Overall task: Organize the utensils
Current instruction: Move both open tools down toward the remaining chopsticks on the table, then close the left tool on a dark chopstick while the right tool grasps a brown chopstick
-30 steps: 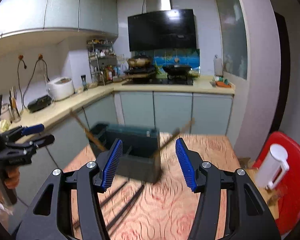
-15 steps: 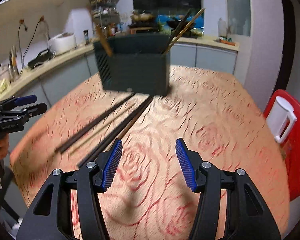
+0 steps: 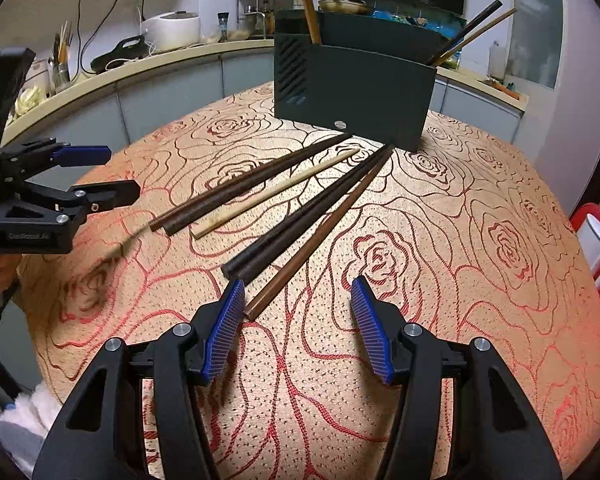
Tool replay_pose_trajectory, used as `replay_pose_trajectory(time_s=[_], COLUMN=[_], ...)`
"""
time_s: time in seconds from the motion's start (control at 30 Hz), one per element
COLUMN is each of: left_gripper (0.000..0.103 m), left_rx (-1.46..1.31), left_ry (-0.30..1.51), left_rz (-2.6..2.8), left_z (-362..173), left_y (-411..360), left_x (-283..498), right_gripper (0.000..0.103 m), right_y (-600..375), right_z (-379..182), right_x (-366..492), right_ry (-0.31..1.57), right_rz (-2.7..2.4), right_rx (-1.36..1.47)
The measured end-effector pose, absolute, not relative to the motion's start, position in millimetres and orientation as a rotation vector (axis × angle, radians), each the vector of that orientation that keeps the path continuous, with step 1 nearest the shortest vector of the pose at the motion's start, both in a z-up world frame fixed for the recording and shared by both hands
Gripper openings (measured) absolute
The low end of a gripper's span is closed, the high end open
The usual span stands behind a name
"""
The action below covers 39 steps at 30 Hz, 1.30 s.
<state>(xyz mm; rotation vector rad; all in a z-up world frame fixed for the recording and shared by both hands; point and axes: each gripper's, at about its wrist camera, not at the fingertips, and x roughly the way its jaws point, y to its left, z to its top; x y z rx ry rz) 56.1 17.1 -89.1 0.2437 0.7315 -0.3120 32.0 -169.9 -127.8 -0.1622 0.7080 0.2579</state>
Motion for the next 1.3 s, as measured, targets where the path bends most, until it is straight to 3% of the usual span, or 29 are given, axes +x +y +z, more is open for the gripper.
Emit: replay_pose_trajectory(time_s=[0.7, 0.93, 1.2, 1.3], left_gripper=[0.075, 0.054, 0.01, 0.007], left_rx=[0.305, 0.26, 0.22, 0.239], left_ry=[0.754, 0.766, 0.774, 0.766], left_rz=[-0.275, -0.333, -0.398, -0.395], left_z=[-104.9, -107.1, -107.7, -108.3], left_y=[4.4, 1.2, -10.5, -13.3], left_x=[60.1, 61.6, 65.6, 63.9], right_gripper=[0.05, 0.032, 0.019, 0.016], right_y=[-232.2, -227.4, -221.1, -221.4], right_z=[-130.2, -131.6, -133.1, -133.0], right_x=[30.3, 27.3, 28.9, 28.9], right_ry=[0.704, 0.677, 0.652, 0.651], right_rz=[0.071, 0.118, 0.151, 0.156], right_rx=[-0.086, -0.08, -0.079, -0.07])
